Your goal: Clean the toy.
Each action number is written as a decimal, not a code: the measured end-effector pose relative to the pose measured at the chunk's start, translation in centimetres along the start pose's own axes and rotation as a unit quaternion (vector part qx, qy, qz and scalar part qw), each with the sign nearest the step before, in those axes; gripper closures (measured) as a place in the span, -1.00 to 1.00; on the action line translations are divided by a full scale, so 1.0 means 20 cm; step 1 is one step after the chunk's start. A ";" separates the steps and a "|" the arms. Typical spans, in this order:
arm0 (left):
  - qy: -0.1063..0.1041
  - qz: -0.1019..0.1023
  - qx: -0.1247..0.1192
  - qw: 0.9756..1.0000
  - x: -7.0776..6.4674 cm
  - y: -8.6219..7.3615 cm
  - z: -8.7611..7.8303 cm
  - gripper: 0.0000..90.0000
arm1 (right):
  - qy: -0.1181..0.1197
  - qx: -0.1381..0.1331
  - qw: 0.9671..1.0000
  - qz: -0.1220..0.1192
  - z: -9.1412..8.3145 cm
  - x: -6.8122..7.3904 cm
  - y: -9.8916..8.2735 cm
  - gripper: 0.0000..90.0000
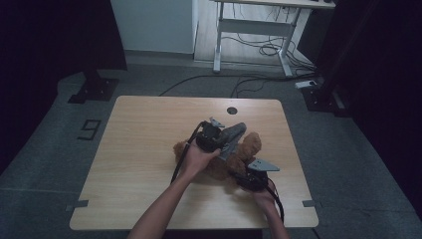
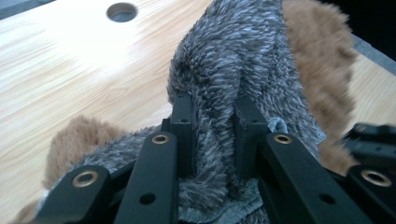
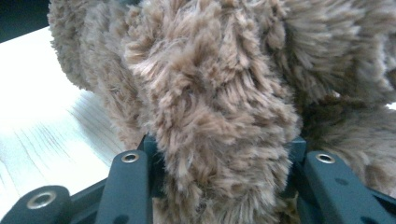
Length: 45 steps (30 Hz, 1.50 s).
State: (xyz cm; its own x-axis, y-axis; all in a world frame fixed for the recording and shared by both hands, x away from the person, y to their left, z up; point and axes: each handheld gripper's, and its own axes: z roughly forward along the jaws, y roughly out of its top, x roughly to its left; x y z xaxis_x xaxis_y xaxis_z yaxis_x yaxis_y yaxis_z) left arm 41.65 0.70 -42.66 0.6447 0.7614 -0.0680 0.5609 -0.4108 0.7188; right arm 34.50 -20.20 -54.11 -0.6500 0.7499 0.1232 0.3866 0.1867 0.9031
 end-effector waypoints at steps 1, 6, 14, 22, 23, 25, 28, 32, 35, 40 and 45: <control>0.000 0.000 0.000 1.000 0.00 0.00 0.00 0.63 | 0.000 0.000 1.000 0.000 0.00 0.00 0.00 0.18; 0.000 -0.006 -0.023 1.000 0.07 -0.04 -0.15 0.62 | -0.001 0.000 1.000 -0.003 0.00 0.01 0.00 0.18; 0.053 -0.028 -0.035 0.998 0.27 -0.07 -0.34 0.61 | 0.003 0.000 1.000 0.010 0.00 -0.01 0.00 0.18; 0.052 -0.080 -0.016 0.995 0.45 -0.22 -0.30 0.60 | 0.003 0.000 1.000 0.009 0.00 -0.01 0.00 0.18; 0.053 -0.082 -0.014 0.995 0.46 -0.22 -0.30 0.60 | 0.003 0.000 1.000 0.010 0.00 -0.01 0.00 0.18; 0.055 -0.085 -0.014 0.995 0.47 -0.23 -0.30 0.60 | 0.003 0.000 1.000 0.010 0.00 -0.01 0.00 0.18; 0.036 -0.072 -0.029 0.996 0.43 -0.21 -0.30 0.60 | 0.003 -0.001 1.000 0.012 0.00 -0.01 0.00 0.18; 0.001 -0.044 -0.033 0.999 0.28 -0.15 -0.26 0.60 | 0.003 0.000 1.000 0.013 0.00 -0.01 0.00 0.18; -0.015 -0.023 -0.028 0.999 0.19 -0.12 -0.22 0.60 | 0.004 0.000 1.000 0.013 0.00 -0.01 0.00 0.18; 0.009 0.012 -0.008 1.000 0.08 -0.12 -0.12 0.61 | 0.006 0.001 1.000 0.017 0.00 -0.02 -0.01 0.18; -0.008 -0.011 -0.014 1.000 0.19 -0.18 -0.18 0.60 | 0.005 -0.001 1.000 0.010 0.00 -0.01 0.00 0.18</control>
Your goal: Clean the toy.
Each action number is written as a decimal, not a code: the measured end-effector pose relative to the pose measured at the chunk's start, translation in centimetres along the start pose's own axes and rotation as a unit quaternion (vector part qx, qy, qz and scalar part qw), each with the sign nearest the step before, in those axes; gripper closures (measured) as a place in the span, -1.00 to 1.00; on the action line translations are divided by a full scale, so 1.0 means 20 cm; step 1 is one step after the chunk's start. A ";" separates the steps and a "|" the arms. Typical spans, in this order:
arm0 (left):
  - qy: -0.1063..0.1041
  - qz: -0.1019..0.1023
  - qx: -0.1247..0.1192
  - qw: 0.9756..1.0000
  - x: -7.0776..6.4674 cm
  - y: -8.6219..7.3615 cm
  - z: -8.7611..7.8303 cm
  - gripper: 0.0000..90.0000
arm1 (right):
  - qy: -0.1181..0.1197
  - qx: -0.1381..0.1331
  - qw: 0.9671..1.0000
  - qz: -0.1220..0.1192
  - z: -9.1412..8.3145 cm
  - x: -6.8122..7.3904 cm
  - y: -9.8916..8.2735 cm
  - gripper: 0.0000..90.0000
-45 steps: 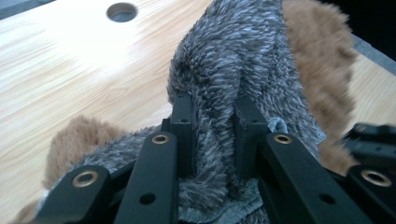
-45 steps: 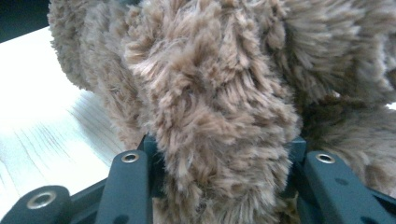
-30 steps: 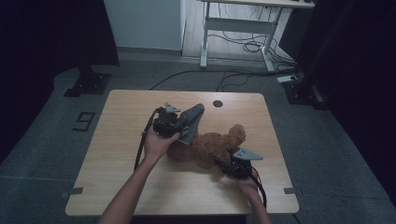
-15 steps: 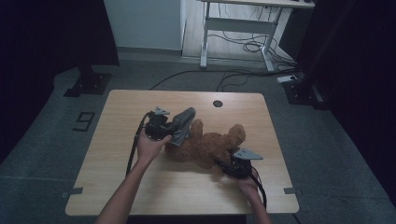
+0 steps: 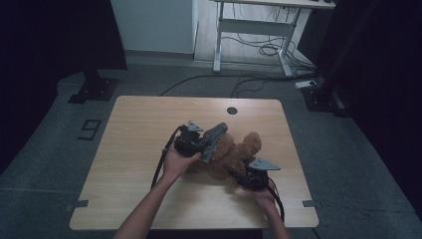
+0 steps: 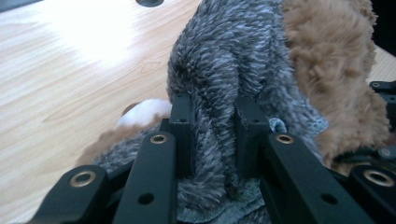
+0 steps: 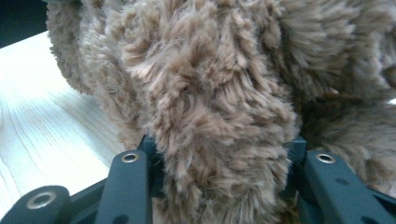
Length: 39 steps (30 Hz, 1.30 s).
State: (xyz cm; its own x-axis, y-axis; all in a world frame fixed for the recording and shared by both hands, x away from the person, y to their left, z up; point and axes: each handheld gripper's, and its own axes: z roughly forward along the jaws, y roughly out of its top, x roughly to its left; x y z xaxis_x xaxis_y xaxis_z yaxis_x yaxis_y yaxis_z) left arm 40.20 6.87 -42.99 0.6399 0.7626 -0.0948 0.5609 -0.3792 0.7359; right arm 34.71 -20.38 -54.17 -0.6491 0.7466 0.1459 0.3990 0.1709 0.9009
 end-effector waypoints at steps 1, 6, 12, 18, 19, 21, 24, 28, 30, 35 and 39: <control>0.000 0.000 0.000 1.000 0.00 0.00 0.00 0.60 | 0.000 0.000 1.000 0.000 0.00 0.00 0.00 0.18; 0.026 -0.004 -0.006 1.000 0.09 -0.06 -0.10 0.60 | -0.001 0.001 1.000 0.003 0.00 0.00 0.00 0.18; 0.050 -0.052 -0.006 0.997 0.27 -0.22 -0.18 0.60 | -0.001 0.001 1.000 0.001 0.00 0.00 0.00 0.18; 0.059 -0.069 0.025 0.996 0.36 -0.35 -0.16 0.61 | -0.002 -0.002 1.000 0.008 0.01 0.00 -0.01 0.20; 0.041 -0.080 0.025 0.996 0.37 -0.39 -0.12 0.61 | -0.005 -0.008 1.000 0.013 0.03 0.01 -0.01 0.22; 0.036 -0.087 0.022 0.995 0.37 -0.40 -0.08 0.62 | -0.012 -0.010 1.000 0.008 0.05 0.01 0.00 0.23; 0.041 -0.085 0.018 0.995 0.37 -0.37 -0.06 0.63 | -0.017 -0.012 1.000 0.005 0.06 0.00 0.01 0.24; 0.054 -0.085 0.024 0.995 0.41 -0.29 -0.02 0.63 | -0.023 -0.017 1.000 0.014 0.12 -0.06 0.04 0.24; 0.052 -0.097 0.021 0.994 0.45 -0.25 -0.02 0.63 | -0.030 -0.014 0.999 0.009 0.16 -0.08 0.07 0.24; 0.056 -0.099 -0.024 0.993 0.48 -0.15 -0.11 0.62 | -0.026 -0.019 0.999 -0.004 0.18 -0.13 0.08 0.24; 0.044 -0.093 -0.041 0.994 0.46 -0.06 -0.13 0.61 | -0.026 -0.024 0.999 -0.016 0.20 -0.15 0.09 0.24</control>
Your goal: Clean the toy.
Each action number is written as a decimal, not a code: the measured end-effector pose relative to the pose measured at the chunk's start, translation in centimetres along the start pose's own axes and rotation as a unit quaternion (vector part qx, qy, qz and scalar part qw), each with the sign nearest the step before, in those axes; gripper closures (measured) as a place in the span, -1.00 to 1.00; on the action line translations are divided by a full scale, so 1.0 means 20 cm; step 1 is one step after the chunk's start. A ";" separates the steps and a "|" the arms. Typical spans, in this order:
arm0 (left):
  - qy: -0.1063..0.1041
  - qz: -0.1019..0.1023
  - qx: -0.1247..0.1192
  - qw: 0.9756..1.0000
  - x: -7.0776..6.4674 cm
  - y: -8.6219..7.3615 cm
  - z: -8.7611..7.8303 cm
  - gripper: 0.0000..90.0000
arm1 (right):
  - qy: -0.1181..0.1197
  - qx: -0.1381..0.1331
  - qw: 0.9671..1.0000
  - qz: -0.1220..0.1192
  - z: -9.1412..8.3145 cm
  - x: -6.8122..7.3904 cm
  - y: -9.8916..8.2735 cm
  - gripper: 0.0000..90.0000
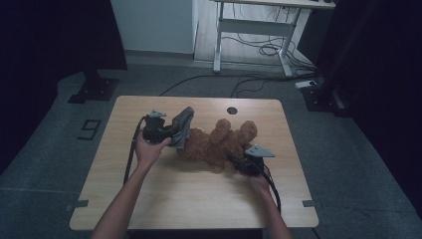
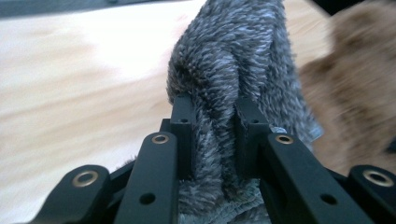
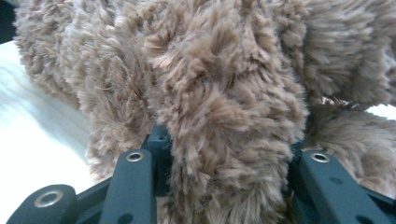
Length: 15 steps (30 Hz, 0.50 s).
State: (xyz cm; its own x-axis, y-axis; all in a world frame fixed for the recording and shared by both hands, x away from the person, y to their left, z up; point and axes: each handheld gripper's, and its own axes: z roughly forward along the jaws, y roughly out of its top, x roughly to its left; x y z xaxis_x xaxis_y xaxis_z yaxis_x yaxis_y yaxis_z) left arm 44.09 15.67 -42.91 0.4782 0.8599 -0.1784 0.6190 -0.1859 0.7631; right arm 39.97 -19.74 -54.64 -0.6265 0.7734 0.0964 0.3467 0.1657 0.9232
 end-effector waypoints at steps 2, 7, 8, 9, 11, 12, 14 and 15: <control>-0.012 0.013 -0.001 1.000 -0.08 0.08 0.03 0.61 | -0.002 -0.002 1.000 -0.003 0.02 -0.01 0.01 0.24; -0.013 0.030 0.014 0.999 -0.18 0.12 0.11 0.60 | -0.005 -0.006 1.000 -0.003 0.05 -0.02 0.02 0.24; -0.001 0.041 0.019 0.999 -0.21 0.10 0.15 0.60 | -0.004 -0.003 1.000 -0.008 0.04 -0.01 0.02 0.23; -0.001 0.041 0.019 0.999 -0.21 0.10 0.15 0.60 | -0.004 -0.003 1.000 -0.008 0.04 -0.01 0.02 0.23; 0.004 0.044 0.016 0.999 -0.22 0.08 0.16 0.60 | 0.002 -0.002 1.000 -0.010 0.02 -0.01 0.01 0.18; 0.006 0.049 0.021 0.999 -0.22 0.06 0.15 0.60 | 0.004 -0.002 1.000 -0.010 0.02 -0.01 0.00 0.16; 0.005 0.053 0.027 0.998 -0.22 0.04 0.14 0.61 | 0.010 0.001 1.000 -0.008 0.00 0.00 0.00 0.12; 0.005 0.053 0.027 0.998 -0.22 0.04 0.14 0.61 | 0.011 0.003 1.000 -0.007 0.00 0.01 0.00 0.09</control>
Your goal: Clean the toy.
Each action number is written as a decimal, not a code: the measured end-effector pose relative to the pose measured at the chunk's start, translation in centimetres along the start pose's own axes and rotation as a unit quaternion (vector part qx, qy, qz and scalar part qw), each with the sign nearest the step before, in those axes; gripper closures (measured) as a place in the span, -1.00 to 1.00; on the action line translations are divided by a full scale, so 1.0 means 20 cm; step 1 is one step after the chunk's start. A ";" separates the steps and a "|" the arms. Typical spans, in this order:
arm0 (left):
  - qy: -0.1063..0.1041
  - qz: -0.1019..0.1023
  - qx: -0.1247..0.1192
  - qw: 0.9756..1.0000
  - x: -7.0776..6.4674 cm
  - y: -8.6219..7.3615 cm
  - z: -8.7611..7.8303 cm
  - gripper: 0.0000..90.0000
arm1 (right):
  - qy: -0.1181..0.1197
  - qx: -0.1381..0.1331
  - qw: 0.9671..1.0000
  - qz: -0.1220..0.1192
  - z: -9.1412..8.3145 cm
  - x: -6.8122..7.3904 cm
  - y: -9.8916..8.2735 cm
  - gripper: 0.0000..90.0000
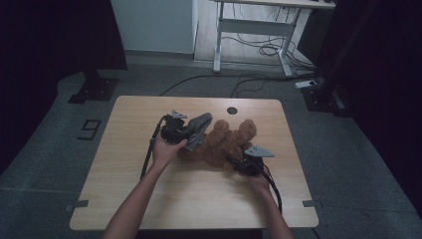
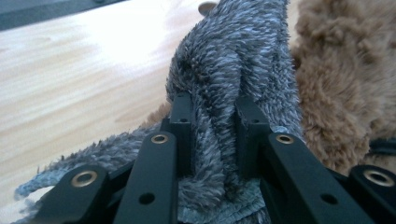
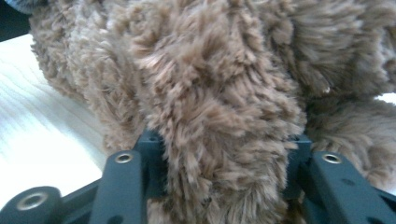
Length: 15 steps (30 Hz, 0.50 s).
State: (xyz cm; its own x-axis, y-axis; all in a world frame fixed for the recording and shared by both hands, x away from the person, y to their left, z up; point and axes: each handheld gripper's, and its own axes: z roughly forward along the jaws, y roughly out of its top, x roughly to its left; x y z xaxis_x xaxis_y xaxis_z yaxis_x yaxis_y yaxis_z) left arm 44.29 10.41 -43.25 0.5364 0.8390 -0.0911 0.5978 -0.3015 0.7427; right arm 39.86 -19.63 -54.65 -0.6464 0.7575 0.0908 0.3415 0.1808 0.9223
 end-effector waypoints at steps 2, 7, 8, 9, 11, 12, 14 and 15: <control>-0.001 0.003 0.006 1.000 0.00 -0.02 -0.01 0.62 | -0.001 0.004 1.000 0.001 -0.01 0.01 0.00 0.06; -0.004 0.014 0.009 1.000 -0.03 -0.09 -0.04 0.63 | 0.020 0.027 0.999 0.013 -0.05 0.02 0.01 -0.25; -0.009 0.012 0.005 1.000 -0.03 -0.12 -0.06 0.63 | 0.028 0.030 0.999 0.018 -0.07 0.02 0.01 -0.27; -0.011 0.011 0.001 1.000 -0.03 -0.14 -0.07 0.63 | 0.036 0.031 0.999 0.022 -0.09 0.01 0.02 -0.30; -0.014 0.012 -0.002 1.000 -0.03 -0.17 -0.08 0.63 | 0.046 0.017 0.999 0.024 -0.14 0.01 0.02 -0.30; -0.017 0.011 -0.005 1.000 -0.03 -0.19 -0.09 0.63 | 0.051 0.007 0.998 0.025 -0.17 0.01 0.02 -0.31; -0.026 0.005 -0.016 1.000 -0.02 -0.25 -0.12 0.63 | 0.058 -0.013 0.998 0.035 -0.22 0.01 0.03 -0.33; -0.026 0.006 -0.020 0.999 -0.03 -0.26 -0.12 0.63 | 0.057 -0.024 0.997 0.041 -0.25 0.00 0.04 -0.34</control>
State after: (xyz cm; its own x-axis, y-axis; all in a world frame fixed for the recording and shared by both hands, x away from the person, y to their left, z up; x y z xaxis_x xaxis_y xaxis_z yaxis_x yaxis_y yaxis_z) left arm 39.42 12.64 -45.43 0.5744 0.8104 -0.1158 0.5676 -0.2923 0.7697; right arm 36.69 -22.53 -51.99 -0.6916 0.6924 0.2055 0.3649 0.0893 0.9268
